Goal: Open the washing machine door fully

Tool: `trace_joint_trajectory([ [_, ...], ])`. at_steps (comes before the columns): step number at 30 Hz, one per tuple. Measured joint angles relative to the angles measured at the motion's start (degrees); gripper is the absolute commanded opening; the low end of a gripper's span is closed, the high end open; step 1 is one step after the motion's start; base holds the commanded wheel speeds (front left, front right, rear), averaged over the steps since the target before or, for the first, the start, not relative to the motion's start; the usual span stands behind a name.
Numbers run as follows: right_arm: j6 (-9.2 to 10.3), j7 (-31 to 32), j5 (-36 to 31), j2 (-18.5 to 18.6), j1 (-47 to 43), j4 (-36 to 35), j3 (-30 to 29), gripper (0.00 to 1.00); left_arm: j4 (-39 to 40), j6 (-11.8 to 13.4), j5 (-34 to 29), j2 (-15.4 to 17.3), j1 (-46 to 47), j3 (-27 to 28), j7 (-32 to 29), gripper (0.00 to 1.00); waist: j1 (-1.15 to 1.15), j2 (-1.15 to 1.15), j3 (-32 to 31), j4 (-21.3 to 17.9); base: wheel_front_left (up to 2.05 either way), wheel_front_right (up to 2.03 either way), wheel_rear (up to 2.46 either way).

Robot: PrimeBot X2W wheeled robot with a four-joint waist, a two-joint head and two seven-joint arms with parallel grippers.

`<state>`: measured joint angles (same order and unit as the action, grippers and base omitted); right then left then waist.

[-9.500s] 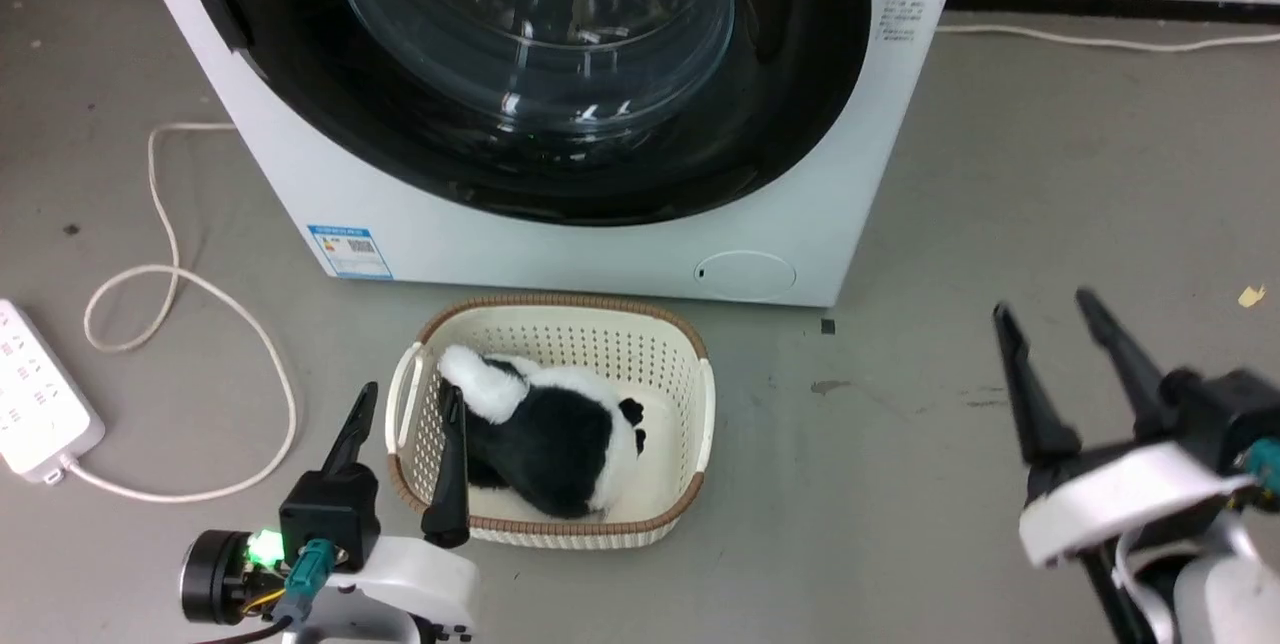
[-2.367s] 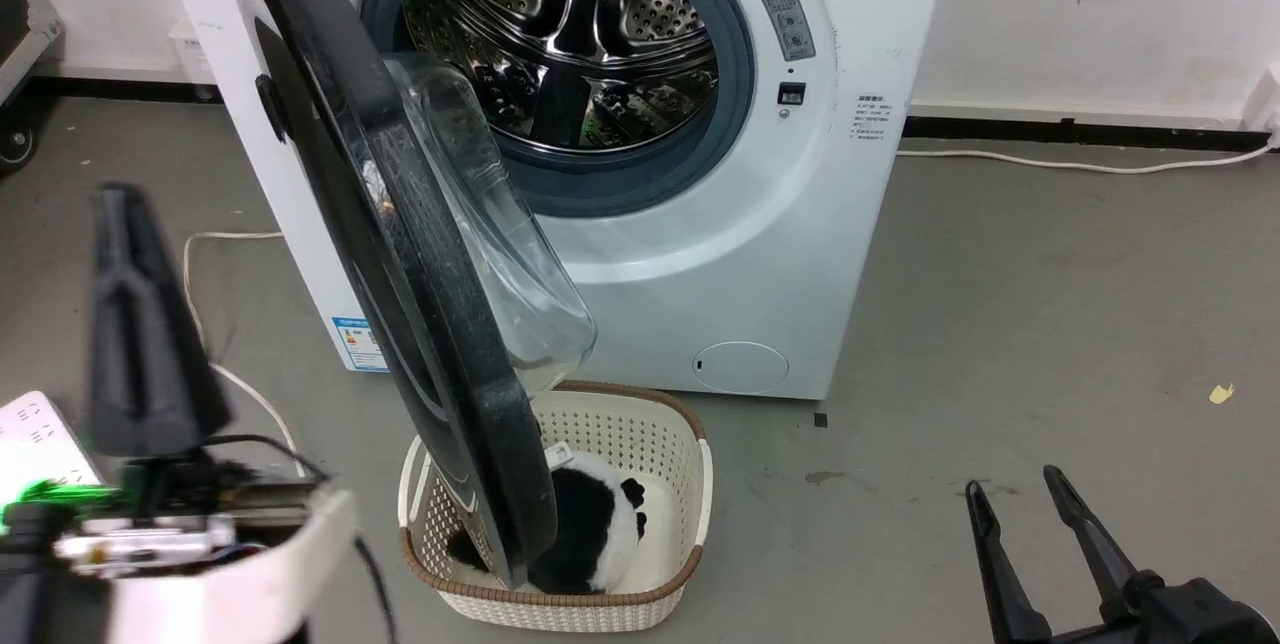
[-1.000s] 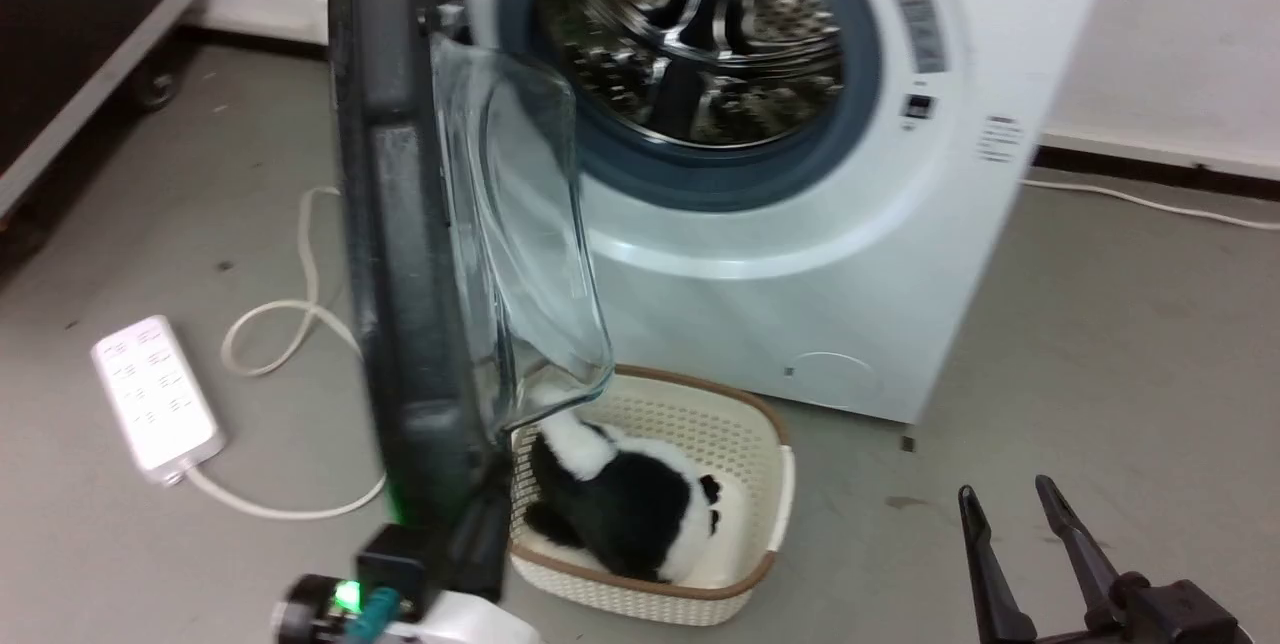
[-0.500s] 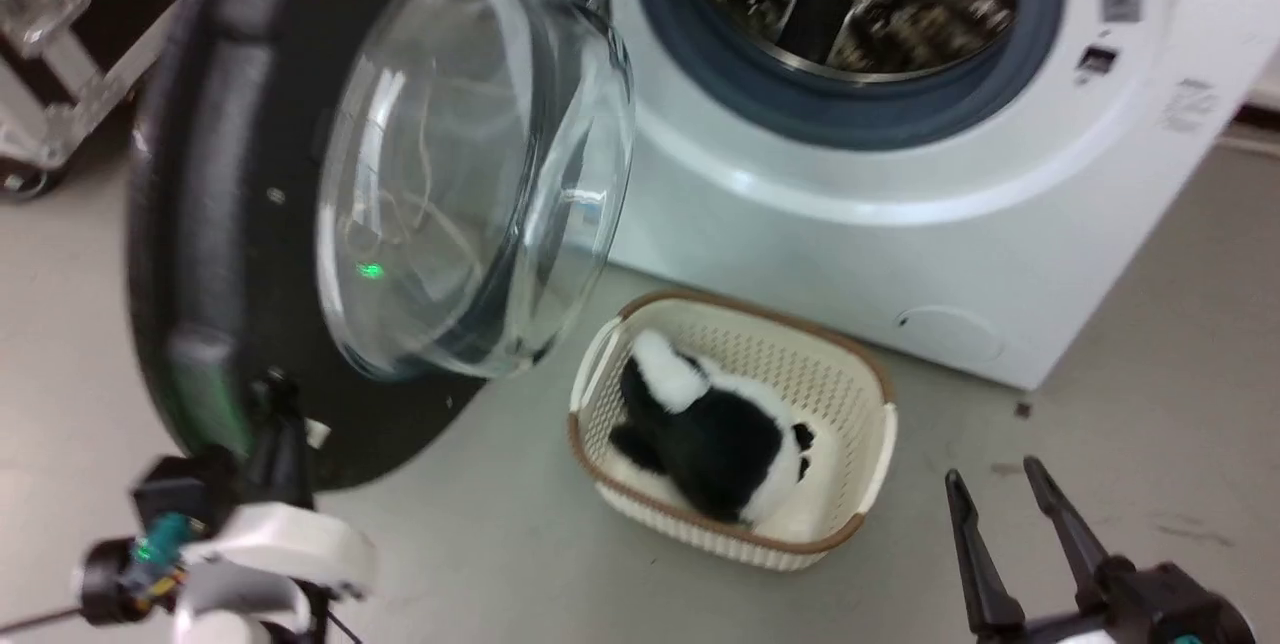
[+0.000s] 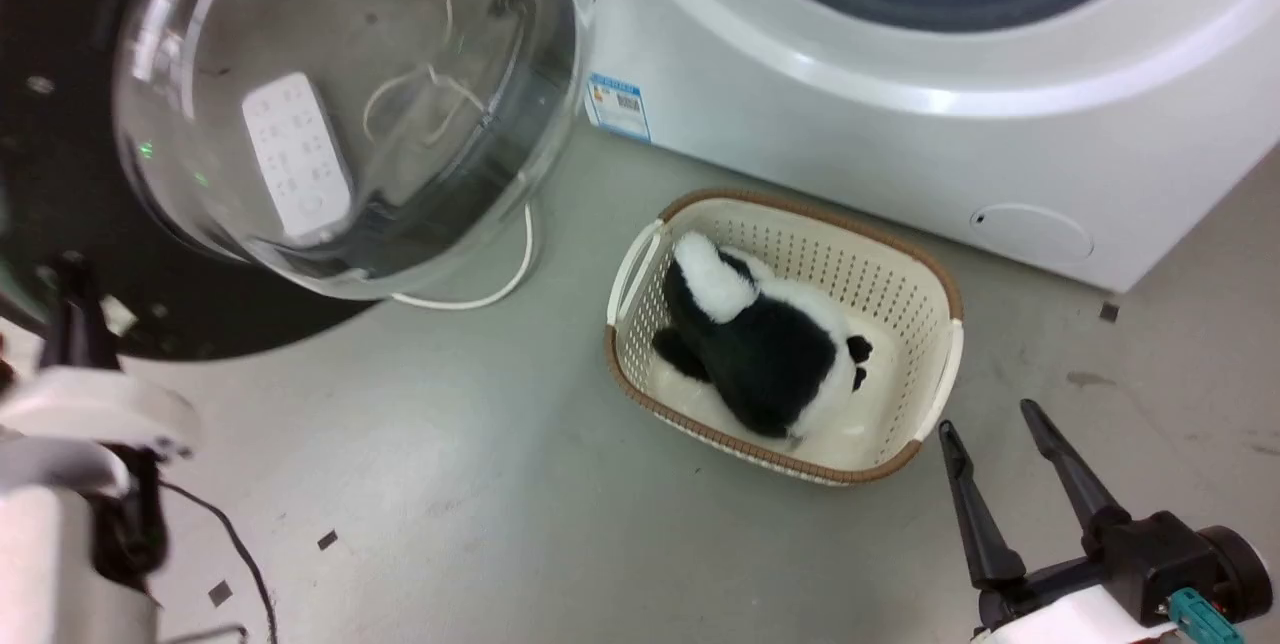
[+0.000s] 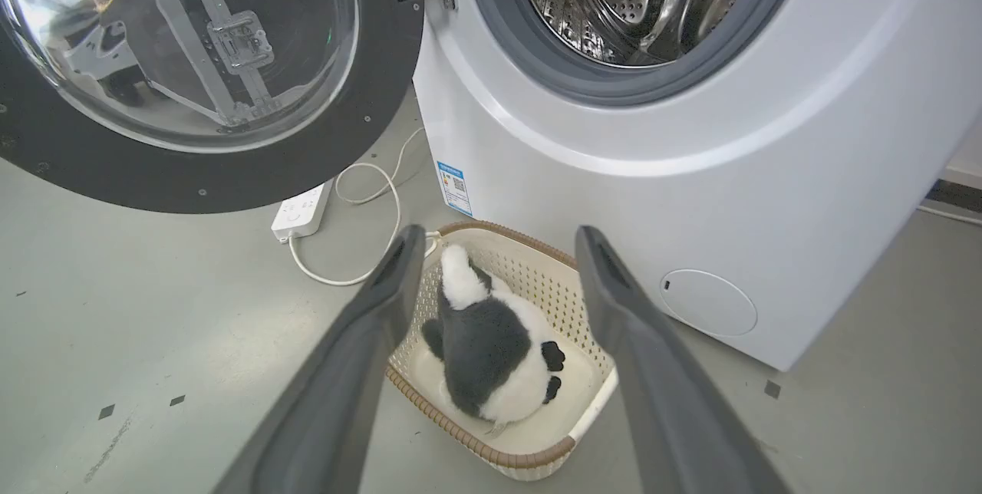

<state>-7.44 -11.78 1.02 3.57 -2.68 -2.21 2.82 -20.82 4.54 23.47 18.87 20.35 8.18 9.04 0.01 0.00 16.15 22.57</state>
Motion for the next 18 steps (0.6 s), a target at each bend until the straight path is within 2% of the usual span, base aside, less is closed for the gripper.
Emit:
trace_joint_trajectory([
  [10, 0.0, 1.18, -0.04, 0.78, 1.03, -1.43, 0.09, 1.0, -11.87, -2.89, 1.25, 5.21, 8.45, 1.32, 1.94, 0.0, -0.01, 0.0, 2.71, -1.33, 0.0, 0.0, 0.0],
  [15, 0.0, 0.51, 0.11, 0.64, 1.07, -0.92, -1.03, 1.0, -15.12, -4.3, -1.04, 5.26, 9.07, -1.46, 4.22, 0.0, -0.01, 0.0, 0.88, -2.44, 0.0, 0.0, 0.0],
  [18, 0.0, -0.1, 0.57, 0.34, 1.05, -0.08, -2.25, 1.0, -13.65, -5.47, -1.42, 3.72, 8.33, -2.31, 5.16, 0.0, -0.01, 0.0, -0.93, -2.9, 0.0, 0.0, 0.0],
])
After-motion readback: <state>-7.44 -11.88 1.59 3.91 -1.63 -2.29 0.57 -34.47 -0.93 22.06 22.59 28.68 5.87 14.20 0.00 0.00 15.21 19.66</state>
